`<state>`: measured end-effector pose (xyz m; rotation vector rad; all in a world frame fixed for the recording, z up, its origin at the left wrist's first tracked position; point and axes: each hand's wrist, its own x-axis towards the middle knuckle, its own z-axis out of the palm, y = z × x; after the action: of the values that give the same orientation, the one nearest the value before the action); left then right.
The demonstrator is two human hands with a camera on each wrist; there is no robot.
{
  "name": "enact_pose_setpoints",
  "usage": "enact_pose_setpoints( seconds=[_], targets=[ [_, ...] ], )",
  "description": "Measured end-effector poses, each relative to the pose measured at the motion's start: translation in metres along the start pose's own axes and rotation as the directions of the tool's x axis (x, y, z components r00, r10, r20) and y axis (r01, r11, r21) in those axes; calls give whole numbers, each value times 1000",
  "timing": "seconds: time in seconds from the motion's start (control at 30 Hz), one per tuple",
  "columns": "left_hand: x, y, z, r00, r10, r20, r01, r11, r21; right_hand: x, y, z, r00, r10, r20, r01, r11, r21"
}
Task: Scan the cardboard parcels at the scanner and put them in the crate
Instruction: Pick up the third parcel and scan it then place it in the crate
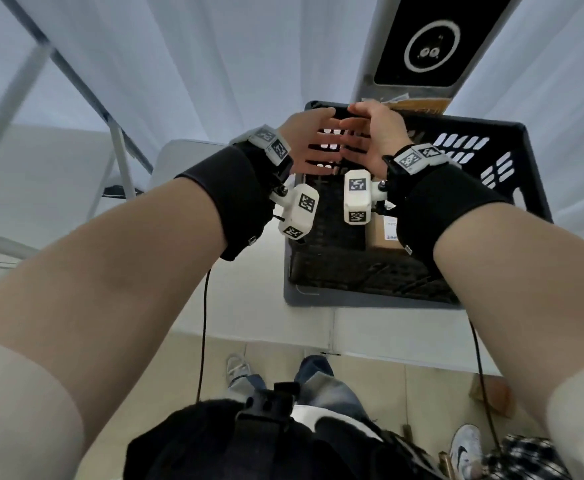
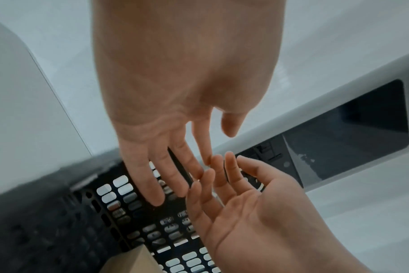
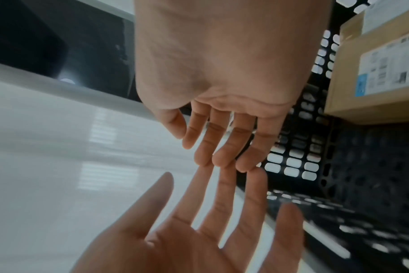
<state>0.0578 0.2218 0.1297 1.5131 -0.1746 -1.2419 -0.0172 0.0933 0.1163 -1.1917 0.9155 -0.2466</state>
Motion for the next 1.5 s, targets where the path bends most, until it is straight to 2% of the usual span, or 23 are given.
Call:
enact_pose_setpoints(
  seconds=[0.17, 0.33, 0.47, 0.6, 0.77, 0.93, 1.07, 1.23, 1.37, 1.5],
  targets=[
    [-39, -5, -55, 998, 41, -42, -41, 999, 14, -32, 6, 57, 999, 3, 52, -3, 1000, -13],
    [-63, -22, -111, 986, 44, -162, -31, 996, 79, -54, 27, 115, 988, 63, 139, -51, 995, -90],
    [-69, -48, -160, 963, -11, -270, 50, 989, 139, -58, 56, 158, 981, 117, 157, -81, 971, -223],
    [-67, -77, -204, 933, -56, -355, 160, 949, 271, -53, 92, 188, 964, 204, 172, -156, 953, -260],
    [-54, -109, -242, 894, -109, -436, 233, 942, 241, -36, 132, 207, 940, 301, 162, -248, 926, -283],
    [-39, -145, -275, 868, -109, -485, 273, 920, 281, -16, 162, 224, 904, 396, 161, -343, 897, -277],
    [-32, -156, -299, 808, -107, -579, 334, 894, 301, -2, 180, 238, 885, 440, 152, -386, 876, -290],
    [-19, -168, -322, 771, -154, -618, 472, 789, 393, 12, 201, 253, 862, 488, 140, -429, 847, -315],
    [-14, -170, -320, 774, -244, -585, 474, 835, 279, 15, 212, 264, 828, 540, 151, -460, 808, -369],
    [-15, -180, -319, 780, -340, -525, 510, 833, 217, 17, 225, 273, 773, 610, 176, -483, 745, -459]
  ],
)
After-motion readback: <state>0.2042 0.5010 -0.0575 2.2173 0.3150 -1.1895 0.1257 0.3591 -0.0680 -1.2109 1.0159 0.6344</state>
